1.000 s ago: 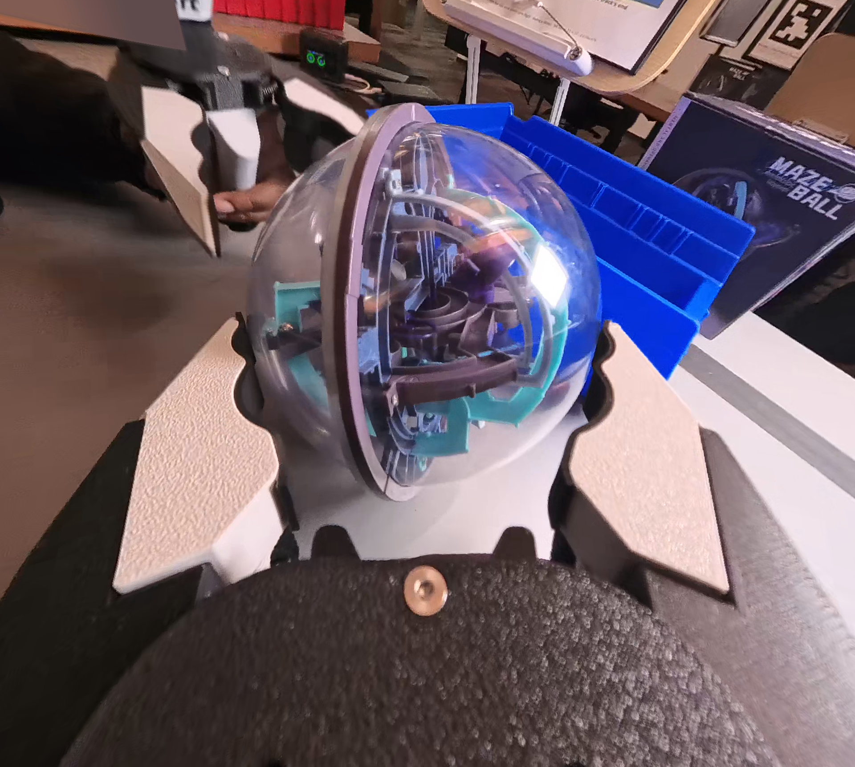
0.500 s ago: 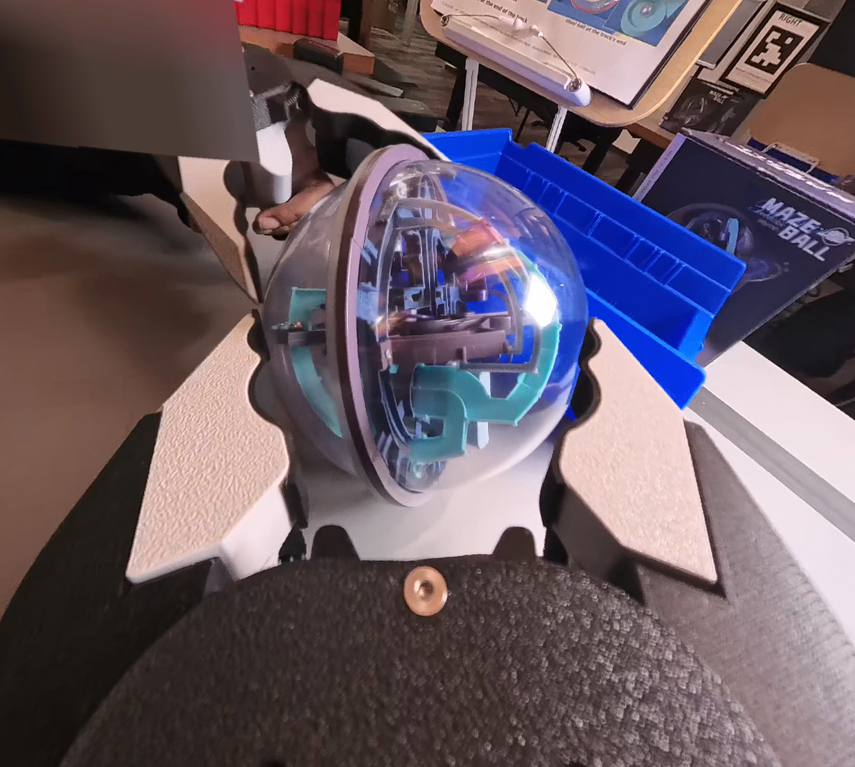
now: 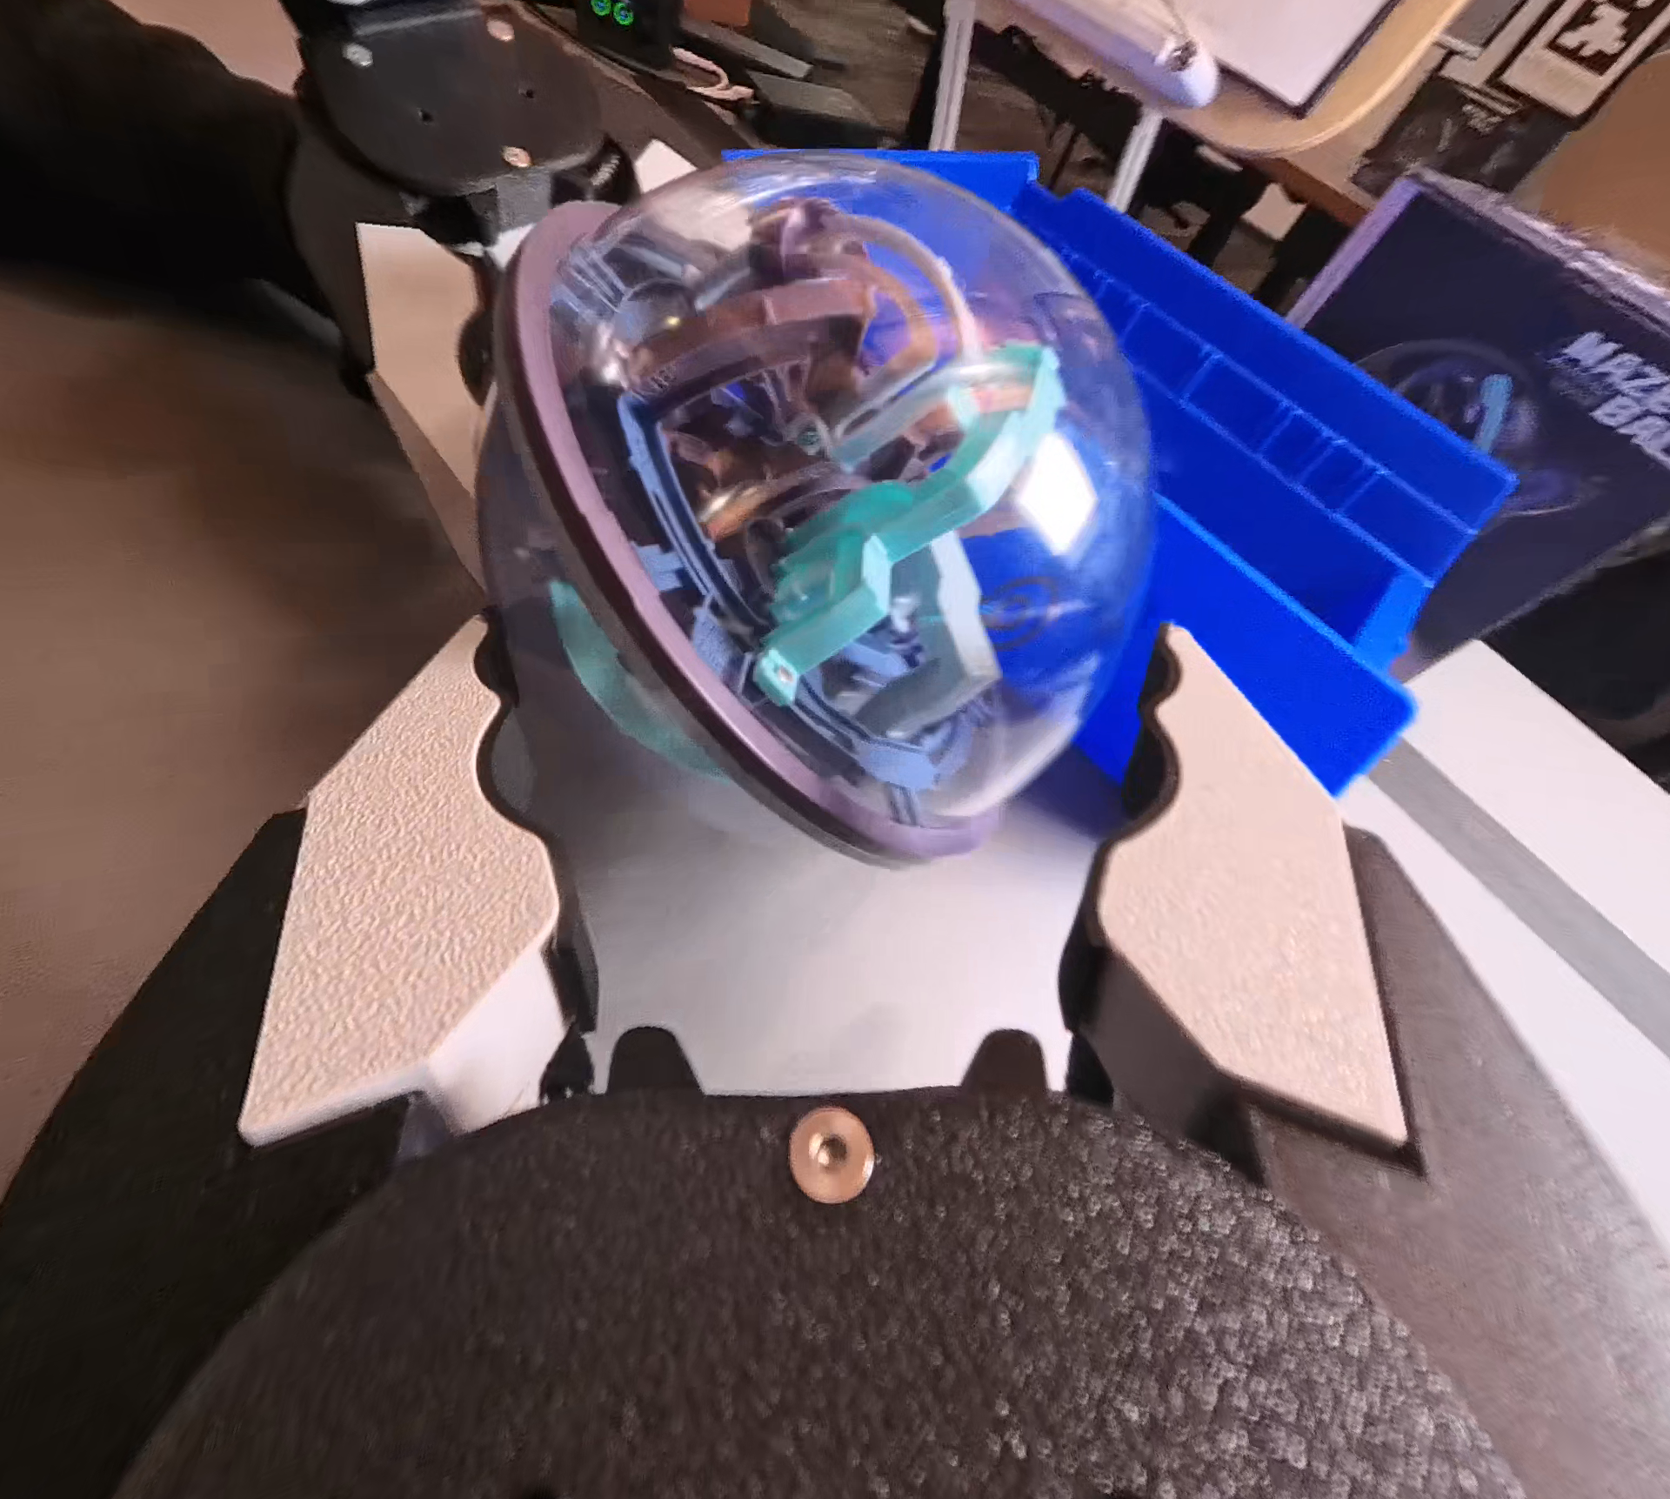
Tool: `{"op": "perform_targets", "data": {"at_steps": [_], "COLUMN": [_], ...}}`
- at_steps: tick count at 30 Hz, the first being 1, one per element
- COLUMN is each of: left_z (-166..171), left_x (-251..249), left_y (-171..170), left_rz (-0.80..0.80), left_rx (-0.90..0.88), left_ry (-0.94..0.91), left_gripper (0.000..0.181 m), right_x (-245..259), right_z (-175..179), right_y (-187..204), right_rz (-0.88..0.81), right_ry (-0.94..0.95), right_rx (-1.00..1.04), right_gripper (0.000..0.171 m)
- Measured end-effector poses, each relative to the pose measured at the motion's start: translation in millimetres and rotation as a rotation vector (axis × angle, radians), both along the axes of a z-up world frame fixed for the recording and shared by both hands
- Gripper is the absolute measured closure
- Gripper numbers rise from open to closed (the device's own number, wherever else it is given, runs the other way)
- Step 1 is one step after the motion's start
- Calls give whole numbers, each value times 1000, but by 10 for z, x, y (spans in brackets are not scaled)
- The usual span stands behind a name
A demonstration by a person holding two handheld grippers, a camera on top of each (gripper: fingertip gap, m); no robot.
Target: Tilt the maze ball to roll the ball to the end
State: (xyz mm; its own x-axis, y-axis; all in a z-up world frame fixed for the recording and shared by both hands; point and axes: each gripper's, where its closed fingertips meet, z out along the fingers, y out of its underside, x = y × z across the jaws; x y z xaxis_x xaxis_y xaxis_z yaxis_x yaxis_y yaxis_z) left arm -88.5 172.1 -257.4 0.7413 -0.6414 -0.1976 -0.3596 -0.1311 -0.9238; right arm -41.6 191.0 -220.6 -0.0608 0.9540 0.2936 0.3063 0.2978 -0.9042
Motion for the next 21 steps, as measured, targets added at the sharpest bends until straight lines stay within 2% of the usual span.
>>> {"op": "perform_targets", "data": {"at_steps": [3, 6, 14, 17, 21], "left_z": [-106, -159, -76, 37, 280], "left_x": [-3, 11, 84, 31, 8], "left_y": [6, -23, -163, -164, -187], "left_rz": [22, 23, -6, 10, 23], "left_rx": [-84, -183, -378, -329, -255], "left_ry": [14, -48, -353, -360, -380], "left_gripper": [44, 44, 42, 42, 42], "right_x": [-120, -197, -326, -303, -212], "right_z": [-11, 38, 114, 68, 13], "right_y": [-42, -58, -74, -76, -134], "right_rz": [-11, -13, -39, -39, 6], "right_ry": [-5, -43, -227, -265, -260], "right_rx": [36, 0, -319, -456, -738], "right_gripper": [32, 30, 30, 30, 30]}}
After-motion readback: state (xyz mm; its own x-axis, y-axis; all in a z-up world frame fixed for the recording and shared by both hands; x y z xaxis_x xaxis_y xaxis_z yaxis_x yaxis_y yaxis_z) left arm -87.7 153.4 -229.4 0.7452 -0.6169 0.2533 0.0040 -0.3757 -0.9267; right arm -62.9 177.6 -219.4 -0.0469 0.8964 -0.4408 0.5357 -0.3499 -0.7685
